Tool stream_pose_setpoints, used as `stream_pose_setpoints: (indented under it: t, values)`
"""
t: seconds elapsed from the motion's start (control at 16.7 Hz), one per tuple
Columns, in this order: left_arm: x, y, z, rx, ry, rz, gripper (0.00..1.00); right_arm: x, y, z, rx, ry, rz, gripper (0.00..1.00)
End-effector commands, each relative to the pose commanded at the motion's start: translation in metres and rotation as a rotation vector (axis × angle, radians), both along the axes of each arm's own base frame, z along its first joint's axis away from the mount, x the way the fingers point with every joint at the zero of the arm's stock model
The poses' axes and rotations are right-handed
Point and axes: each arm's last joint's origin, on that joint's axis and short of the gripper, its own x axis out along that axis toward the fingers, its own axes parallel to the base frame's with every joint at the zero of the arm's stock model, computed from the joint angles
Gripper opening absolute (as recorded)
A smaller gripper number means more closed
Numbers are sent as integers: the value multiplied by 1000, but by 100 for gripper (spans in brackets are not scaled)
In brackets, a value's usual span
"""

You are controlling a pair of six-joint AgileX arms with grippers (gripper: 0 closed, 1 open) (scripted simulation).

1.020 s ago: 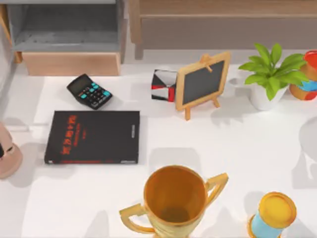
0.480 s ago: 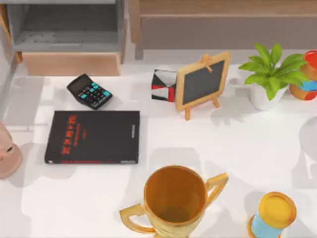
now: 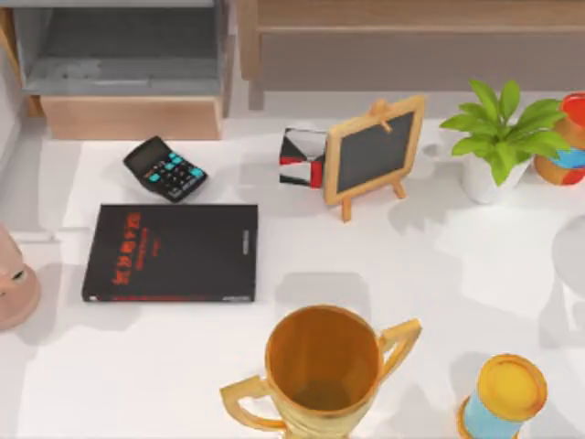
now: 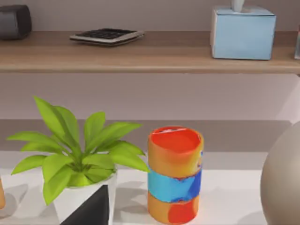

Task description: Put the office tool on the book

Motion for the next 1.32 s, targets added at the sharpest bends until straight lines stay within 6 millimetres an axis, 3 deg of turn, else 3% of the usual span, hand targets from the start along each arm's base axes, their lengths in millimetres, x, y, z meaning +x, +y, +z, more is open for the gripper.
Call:
stream_pose_setpoints:
  t: [0.18,0.36,0.78,0.96,1.32]
  values:
    - [42,26,-37,1,131,31,100,0,0,0,0,0,0,100]
    - [70,48,-78,9,242,55,100,0,0,0,0,0,0,100]
    - [101,81,-159,43,422,82,100,0,0,0,0,0,0,100]
    - [105,84,-175,53,452,81,100,0,0,0,0,0,0,100]
    - [106,81,-176,53,454,76,100,0,0,0,0,0,0,100]
